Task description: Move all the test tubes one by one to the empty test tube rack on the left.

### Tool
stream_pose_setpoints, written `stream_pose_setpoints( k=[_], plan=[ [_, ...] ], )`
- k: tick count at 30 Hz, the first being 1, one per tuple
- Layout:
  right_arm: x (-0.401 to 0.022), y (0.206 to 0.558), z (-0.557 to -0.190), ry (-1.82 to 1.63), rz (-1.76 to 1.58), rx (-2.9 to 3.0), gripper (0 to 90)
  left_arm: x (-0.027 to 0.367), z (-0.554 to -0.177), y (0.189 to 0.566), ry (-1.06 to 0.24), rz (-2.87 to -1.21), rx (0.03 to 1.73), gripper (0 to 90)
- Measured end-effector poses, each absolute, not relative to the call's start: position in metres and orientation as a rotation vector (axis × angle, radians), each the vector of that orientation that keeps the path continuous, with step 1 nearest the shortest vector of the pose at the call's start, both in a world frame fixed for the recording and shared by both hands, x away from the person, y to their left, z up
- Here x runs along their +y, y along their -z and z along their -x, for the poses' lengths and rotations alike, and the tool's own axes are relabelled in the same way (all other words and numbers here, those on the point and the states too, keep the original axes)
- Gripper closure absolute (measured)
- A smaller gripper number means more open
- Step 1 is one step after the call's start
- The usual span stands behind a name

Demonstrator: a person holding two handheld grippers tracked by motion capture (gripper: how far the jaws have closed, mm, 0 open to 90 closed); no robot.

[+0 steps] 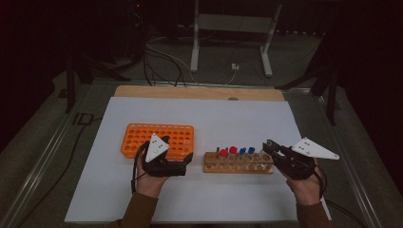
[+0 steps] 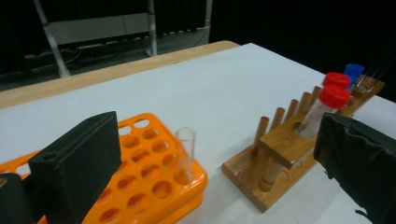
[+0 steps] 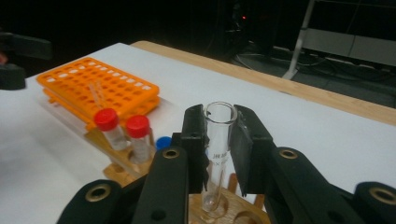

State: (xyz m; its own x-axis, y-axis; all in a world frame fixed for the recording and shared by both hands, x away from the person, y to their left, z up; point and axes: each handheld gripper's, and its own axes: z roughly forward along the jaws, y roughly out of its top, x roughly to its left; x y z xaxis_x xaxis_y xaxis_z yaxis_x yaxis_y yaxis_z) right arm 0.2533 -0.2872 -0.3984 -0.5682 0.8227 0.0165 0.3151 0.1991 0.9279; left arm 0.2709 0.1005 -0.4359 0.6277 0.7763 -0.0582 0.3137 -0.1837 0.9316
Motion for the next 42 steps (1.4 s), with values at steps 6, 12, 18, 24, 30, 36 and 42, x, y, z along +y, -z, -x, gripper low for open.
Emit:
stream_pose_setpoints(
  k=[6,12,18,24,30,36,42],
  plan=[
    [-0.279,0.394,-0.25,-1.382,-1.038,2.032,76.2,0.092,-0.266,0.43,-0.521,-1.768,0.845,1.8],
    [-0.264,0.398,-0.249,-1.427,-1.012,2.095,76.1,0.078,-0.261,0.428,-0.488,-1.785,0.794,2.4],
    [-0.244,0.403,-0.247,-1.436,-0.965,2.15,76.1,0.065,-0.256,0.429,-0.448,-1.802,0.742,6.2],
    [-0.225,0.411,-0.245,-1.45,-0.928,2.198,76.1,0.052,-0.252,0.432,-0.385,-1.83,0.693,11.6],
    [-0.209,0.414,-0.242,-1.477,-0.884,2.225,76.1,0.038,-0.247,0.437,-0.331,-1.871,0.622,16.6],
    [-0.198,0.418,-0.24,-1.496,-0.866,2.254,76.1,0.026,-0.244,0.444,-0.294,-1.917,0.557,23.1],
    [-0.19,0.423,-0.238,-1.503,-0.851,2.286,76.1,0.023,-0.244,0.449,-0.255,-1.949,0.526,50.5]
  ],
)
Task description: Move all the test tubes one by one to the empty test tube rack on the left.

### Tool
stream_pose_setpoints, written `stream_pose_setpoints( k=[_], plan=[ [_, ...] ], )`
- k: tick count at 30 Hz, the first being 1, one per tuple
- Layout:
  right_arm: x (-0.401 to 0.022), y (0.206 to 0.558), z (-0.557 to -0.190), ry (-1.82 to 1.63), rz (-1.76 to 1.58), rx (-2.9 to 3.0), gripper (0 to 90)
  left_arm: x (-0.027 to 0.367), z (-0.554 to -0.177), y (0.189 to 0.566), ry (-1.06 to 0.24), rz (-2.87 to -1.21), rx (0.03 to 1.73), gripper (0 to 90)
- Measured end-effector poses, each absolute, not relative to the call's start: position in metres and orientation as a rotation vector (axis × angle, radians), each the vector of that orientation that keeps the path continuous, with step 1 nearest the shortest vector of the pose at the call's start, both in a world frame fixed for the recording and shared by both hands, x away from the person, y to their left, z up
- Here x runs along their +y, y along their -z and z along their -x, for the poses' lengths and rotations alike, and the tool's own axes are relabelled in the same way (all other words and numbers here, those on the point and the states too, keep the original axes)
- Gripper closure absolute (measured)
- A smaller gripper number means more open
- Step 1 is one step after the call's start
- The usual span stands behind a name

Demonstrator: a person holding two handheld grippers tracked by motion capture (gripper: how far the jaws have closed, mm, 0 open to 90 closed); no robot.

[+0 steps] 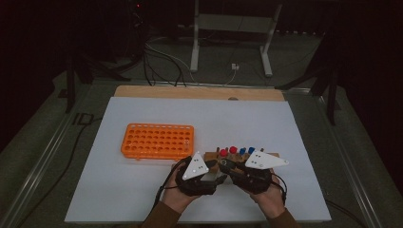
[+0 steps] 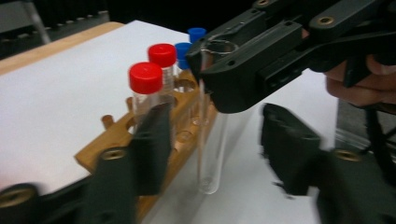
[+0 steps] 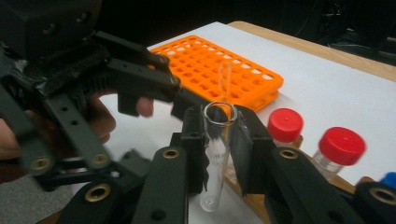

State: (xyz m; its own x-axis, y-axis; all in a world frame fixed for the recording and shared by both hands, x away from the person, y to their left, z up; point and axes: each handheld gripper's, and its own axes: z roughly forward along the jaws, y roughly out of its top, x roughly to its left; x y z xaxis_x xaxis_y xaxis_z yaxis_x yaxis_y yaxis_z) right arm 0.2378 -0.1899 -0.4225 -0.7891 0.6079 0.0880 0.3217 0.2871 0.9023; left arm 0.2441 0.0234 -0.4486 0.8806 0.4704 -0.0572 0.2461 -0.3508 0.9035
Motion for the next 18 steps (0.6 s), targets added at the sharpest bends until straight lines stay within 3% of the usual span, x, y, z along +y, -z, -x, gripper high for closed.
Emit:
stream_pose_setpoints(
  k=[4,8,18],
  plan=[
    [-0.1887,0.4227,-0.2373,-1.515,-0.846,2.293,76.1,0.0244,-0.2456,0.4515,-0.216,-1.956,0.518,65.8],
    [-0.1885,0.4233,-0.2371,-1.521,-0.831,2.3,76.1,0.0269,-0.2469,0.452,-0.2,-1.948,0.517,73.4],
    [-0.1888,0.4229,-0.2368,-1.541,-0.825,2.295,76.2,0.0286,-0.2462,0.4513,-0.218,-1.945,0.509,76.9]
  ],
)
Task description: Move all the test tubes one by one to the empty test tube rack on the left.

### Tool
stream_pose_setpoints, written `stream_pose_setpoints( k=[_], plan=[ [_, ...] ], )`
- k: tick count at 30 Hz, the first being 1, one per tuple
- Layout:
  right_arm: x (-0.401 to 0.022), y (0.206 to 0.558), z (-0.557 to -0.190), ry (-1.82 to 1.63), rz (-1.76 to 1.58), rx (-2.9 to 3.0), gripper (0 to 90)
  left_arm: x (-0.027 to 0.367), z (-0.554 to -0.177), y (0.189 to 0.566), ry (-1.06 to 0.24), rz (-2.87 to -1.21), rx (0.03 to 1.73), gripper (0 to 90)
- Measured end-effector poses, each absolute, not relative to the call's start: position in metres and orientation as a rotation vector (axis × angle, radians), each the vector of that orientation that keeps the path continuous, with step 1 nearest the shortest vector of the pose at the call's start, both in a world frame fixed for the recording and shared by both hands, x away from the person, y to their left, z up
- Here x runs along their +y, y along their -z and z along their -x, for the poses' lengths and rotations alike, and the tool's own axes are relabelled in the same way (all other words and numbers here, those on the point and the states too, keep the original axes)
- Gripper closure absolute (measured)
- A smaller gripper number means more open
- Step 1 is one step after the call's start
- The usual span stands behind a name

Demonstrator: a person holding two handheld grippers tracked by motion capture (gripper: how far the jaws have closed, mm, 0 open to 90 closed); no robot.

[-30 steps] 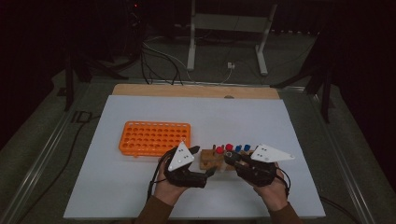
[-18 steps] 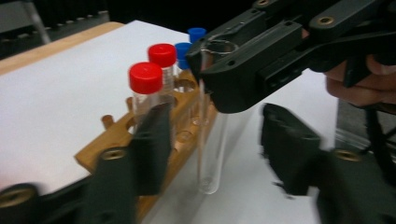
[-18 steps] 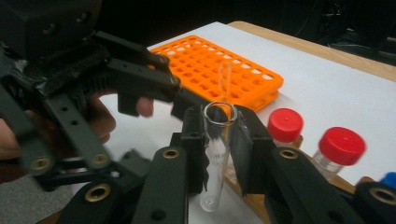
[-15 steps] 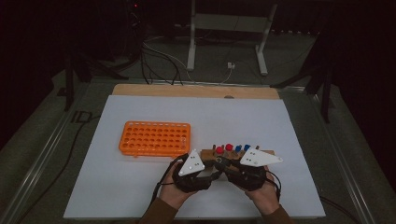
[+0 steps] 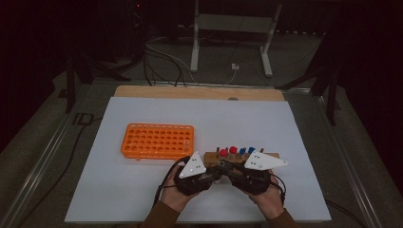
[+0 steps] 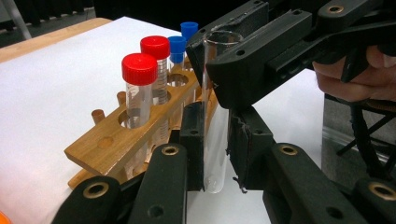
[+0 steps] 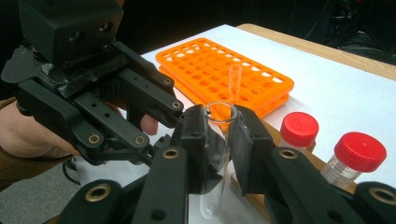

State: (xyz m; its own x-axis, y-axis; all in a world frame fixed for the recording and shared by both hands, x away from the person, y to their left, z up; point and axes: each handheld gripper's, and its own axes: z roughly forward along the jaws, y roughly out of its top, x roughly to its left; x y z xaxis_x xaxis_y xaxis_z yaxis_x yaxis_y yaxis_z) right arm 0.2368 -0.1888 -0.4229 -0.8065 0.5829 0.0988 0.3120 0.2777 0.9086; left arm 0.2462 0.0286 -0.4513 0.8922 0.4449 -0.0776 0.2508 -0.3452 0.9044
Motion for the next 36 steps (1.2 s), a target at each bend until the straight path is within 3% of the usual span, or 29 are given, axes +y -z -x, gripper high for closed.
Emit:
stream_pose_setpoints(
  k=[10,16,27,36],
  plan=[
    [-0.191,0.422,-0.238,-1.575,-0.825,2.296,73.9,0.029,-0.246,0.451,-0.246,-1.943,0.509,77.1],
    [-0.2,0.417,-0.24,-1.635,-0.829,2.255,50.6,0.035,-0.249,0.451,-0.263,-1.938,0.542,77.1],
    [-0.222,0.417,-0.25,-1.568,-0.947,2.139,17.5,0.057,-0.256,0.443,-0.323,-1.891,0.604,77.0],
    [-0.244,0.418,-0.257,-1.572,-1.021,2.054,4.6,0.081,-0.263,0.437,-0.379,-1.828,0.67,77.0]
  ],
)
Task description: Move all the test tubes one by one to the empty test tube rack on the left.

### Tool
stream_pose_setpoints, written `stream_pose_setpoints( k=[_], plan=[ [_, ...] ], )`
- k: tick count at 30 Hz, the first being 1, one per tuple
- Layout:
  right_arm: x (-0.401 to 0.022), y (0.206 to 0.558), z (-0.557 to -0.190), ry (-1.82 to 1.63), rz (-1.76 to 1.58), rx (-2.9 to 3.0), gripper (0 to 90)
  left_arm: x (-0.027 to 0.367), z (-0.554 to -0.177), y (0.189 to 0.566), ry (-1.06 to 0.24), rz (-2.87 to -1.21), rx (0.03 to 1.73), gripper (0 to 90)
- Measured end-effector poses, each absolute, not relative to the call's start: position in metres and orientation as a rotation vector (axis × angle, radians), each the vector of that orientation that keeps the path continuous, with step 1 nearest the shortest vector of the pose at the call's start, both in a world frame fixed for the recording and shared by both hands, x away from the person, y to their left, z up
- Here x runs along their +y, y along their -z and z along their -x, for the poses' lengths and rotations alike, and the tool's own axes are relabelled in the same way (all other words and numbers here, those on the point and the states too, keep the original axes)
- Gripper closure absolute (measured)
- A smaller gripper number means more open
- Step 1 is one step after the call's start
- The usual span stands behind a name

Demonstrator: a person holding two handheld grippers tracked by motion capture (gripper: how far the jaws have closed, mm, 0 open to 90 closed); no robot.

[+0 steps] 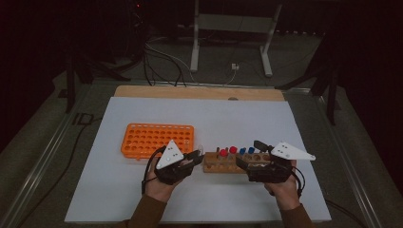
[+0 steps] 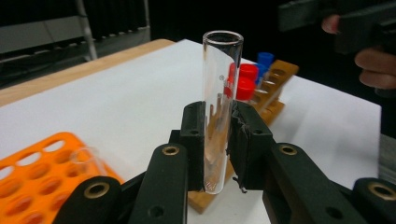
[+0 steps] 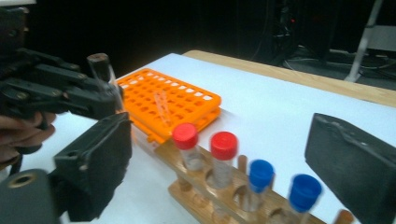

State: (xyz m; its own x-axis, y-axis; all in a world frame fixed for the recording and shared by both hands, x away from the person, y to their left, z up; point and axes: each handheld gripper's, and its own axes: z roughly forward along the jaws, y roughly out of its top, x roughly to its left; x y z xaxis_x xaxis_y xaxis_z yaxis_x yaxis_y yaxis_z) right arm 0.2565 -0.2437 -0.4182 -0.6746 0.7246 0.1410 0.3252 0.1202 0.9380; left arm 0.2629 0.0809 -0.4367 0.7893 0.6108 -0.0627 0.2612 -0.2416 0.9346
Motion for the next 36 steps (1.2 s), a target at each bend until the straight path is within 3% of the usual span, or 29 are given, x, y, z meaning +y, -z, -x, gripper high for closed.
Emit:
stream_pose_setpoints(
  k=[11,36],
  plan=[
    [-0.255,0.42,-0.259,-1.563,-1.058,2.014,0.0,0.101,-0.27,0.438,-0.43,-1.783,0.741,77.0],
    [-0.26,0.419,-0.258,-1.55,-1.07,1.98,0.0,0.116,-0.296,0.46,-0.552,-1.753,0.902,76.8]
  ],
)
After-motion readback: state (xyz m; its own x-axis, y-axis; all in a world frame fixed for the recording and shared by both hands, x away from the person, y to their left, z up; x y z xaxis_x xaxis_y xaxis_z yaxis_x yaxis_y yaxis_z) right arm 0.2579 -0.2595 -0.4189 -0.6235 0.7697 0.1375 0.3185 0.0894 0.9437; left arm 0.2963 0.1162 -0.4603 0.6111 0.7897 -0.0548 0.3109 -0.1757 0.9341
